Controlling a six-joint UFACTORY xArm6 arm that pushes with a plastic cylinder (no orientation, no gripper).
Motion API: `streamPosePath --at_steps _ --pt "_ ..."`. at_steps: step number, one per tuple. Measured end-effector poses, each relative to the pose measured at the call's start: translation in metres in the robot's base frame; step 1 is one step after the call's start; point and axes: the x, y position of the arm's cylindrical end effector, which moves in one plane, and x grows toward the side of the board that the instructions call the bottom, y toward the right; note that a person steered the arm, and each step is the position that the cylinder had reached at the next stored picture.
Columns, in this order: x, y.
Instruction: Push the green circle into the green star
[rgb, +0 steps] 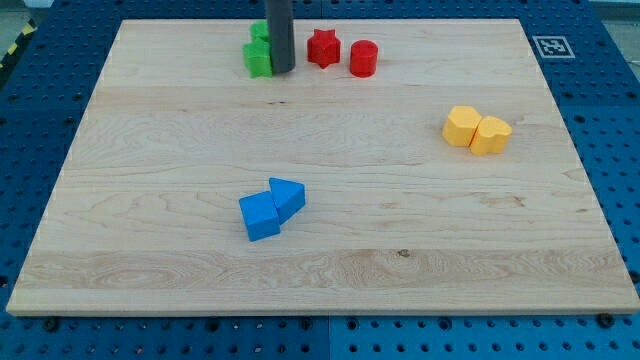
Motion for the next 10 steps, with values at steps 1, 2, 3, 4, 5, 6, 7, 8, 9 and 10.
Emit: streamPosePath --at_steps 1,2,3,4,5,6,7,8,9,10 --pt "0.007 -0.020" --pt "0.009 -0.014" --pt "0.007 0.005" --pt "-0.003 0.028" --pt "-0.031 0.031" --pt "-0.058 0.031" --pt "-0.080 0.029" --pt "-0.083 0.016" --pt "-0.083 0.007" --pt "-0.083 0.002"
